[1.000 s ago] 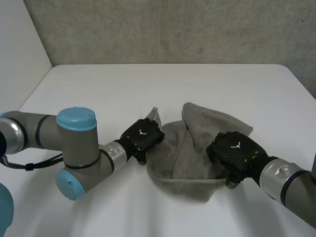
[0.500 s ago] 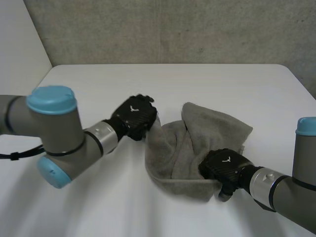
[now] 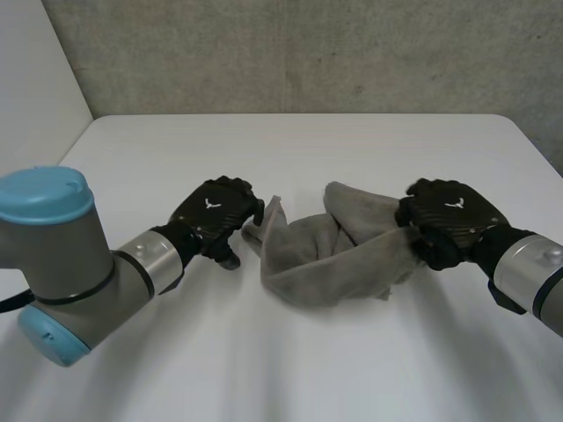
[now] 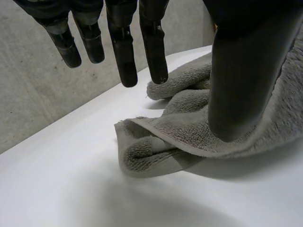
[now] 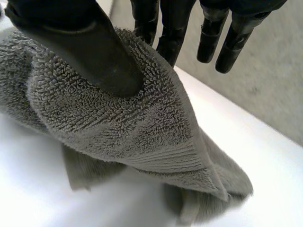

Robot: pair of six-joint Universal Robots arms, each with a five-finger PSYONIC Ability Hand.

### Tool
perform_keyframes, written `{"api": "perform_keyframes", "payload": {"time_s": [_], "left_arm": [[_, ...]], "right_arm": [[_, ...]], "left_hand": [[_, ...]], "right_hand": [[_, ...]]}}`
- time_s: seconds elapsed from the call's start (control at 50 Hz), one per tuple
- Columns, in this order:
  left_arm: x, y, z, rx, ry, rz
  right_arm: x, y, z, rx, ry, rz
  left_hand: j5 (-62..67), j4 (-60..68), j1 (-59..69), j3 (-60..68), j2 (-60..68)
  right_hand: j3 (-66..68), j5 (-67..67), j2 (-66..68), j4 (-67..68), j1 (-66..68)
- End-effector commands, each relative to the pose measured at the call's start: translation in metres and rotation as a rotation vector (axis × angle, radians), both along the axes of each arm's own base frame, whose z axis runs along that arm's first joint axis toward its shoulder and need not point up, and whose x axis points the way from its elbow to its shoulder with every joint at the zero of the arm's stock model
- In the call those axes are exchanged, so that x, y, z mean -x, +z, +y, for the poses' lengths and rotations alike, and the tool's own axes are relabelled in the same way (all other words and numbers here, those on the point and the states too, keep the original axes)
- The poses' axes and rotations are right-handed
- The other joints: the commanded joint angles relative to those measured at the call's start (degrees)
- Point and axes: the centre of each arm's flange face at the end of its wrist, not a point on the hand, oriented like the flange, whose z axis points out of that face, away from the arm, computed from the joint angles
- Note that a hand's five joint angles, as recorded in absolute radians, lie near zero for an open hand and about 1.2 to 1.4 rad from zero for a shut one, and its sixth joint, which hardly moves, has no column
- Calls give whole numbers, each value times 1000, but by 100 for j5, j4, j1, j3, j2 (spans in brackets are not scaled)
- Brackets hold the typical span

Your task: Fold the towel.

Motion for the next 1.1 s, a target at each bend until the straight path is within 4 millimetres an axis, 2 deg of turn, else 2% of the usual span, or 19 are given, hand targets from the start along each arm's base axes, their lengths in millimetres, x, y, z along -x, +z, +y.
{"api": "perform_keyframes", "payload": {"time_s": [0.02, 0.28, 0.44, 0.62, 0.7, 0.76, 0.78, 0.8, 0.84, 0.96, 1.0, 1.02, 1.04, 1.1], "left_arm": [[18, -15, 7, 25, -52, 11], [51, -41, 11, 1, -134, 1], [57, -53, 7, -25, -141, -16], [58, -72, -2, -88, -104, -65], [57, -73, -8, -78, -63, -76], [55, -74, -9, -76, -39, -84], [55, -74, -9, -76, -37, -84], [55, -74, -9, -76, -37, -84], [54, -71, -8, -77, -37, -85], [51, -65, -4, -91, -32, -85], [46, -42, -3, -70, -21, -68], [46, -42, -3, -70, -21, -68], [42, -27, -4, -44, -12, -54], [34, -4, -16, 8, 21, -23]], "right_arm": [[15, -34, -23, -110, -73, 35], [32, -35, -39, -111, -134, 19], [40, -36, -47, -113, -166, 21], [37, -36, -44, -114, -153, 28], [36, -36, -43, -114, -150, 28], [36, -37, -42, -116, -149, 32], [36, -36, -42, -116, -148, 32], [36, -36, -41, -114, -148, 32], [35, -35, -41, -113, -145, 30], [34, -27, -35, -120, -127, 37], [31, -22, -30, -119, -108, 51], [31, -22, -30, -118, -108, 51], [28, -18, -25, -115, -78, 76], [19, -7, -23, -82, -5, 131]], "left_hand": [[-176, -336, -325, -298, -369], [-58, -336, -207, -298, -251], [126, -336, -23, -298, -67], [497, -336, 348, -298, 304], [615, -336, 466, -298, 422], [1568, -336, 1419, -298, 1375], [2473, -336, 2324, -298, 2280], [2482, -336, 2333, -298, 2289], [4709, -336, 4559, -298, 4516], [4734, -336, 4585, -298, 4541], [4734, -336, 4585, -298, 4541], [4734, -336, 4585, -298, 4541], [4734, -336, 4585, -298, 4541], [4734, -336, 4585, -298, 4541]], "right_hand": [[-250, 328, 480, -437, 416], [-250, 328, 480, -437, 416], [-250, 328, 480, -437, 416], [-250, 328, 480, -437, 416], [-250, 328, 480, -437, 416], [-250, 328, 480, -437, 416], [-250, 328, 480, -437, 416], [-250, 328, 480, -437, 416], [-250, 328, 480, -437, 416], [-250, 328, 480, -437, 416], [-250, 328, 480, -437, 416], [-250, 328, 480, -437, 416], [-250, 328, 480, -437, 416], [-250, 328, 480, -437, 416]]}}
